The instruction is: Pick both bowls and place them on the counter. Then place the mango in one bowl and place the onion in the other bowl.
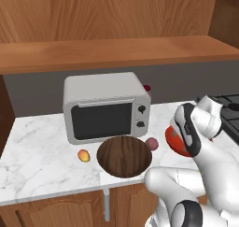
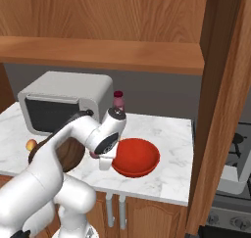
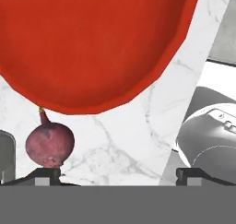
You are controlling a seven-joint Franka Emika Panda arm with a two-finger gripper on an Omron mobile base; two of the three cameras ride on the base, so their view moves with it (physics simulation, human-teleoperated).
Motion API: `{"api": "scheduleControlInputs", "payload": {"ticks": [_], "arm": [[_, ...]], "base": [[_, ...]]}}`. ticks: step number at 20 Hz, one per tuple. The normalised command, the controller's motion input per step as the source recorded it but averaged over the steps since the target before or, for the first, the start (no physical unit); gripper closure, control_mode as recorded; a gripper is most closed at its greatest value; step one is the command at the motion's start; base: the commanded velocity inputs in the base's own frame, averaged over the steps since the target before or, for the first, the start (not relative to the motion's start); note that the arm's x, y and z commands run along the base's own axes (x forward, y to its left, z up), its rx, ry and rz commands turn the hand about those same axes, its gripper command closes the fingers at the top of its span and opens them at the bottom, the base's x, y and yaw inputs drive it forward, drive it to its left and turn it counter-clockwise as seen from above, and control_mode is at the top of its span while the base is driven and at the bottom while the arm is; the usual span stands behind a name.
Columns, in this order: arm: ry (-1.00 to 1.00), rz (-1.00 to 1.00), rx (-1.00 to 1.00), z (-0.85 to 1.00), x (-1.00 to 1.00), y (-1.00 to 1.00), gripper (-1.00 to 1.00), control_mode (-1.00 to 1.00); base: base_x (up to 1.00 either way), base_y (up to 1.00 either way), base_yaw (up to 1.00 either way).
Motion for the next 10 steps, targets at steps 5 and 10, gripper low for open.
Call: {"api": "scheduleControlInputs", "payload": {"ticks": [5,10], "arm": [[0.00,0.04,0.00,0.05,0.26,0.39,-1.00,-1.00],[0.00,0.03,0.00,0.00,0.20,0.38,-1.00,-1.00]], "base": [[0.00,0.00,0.00],[0.00,0.00,0.00]]}}
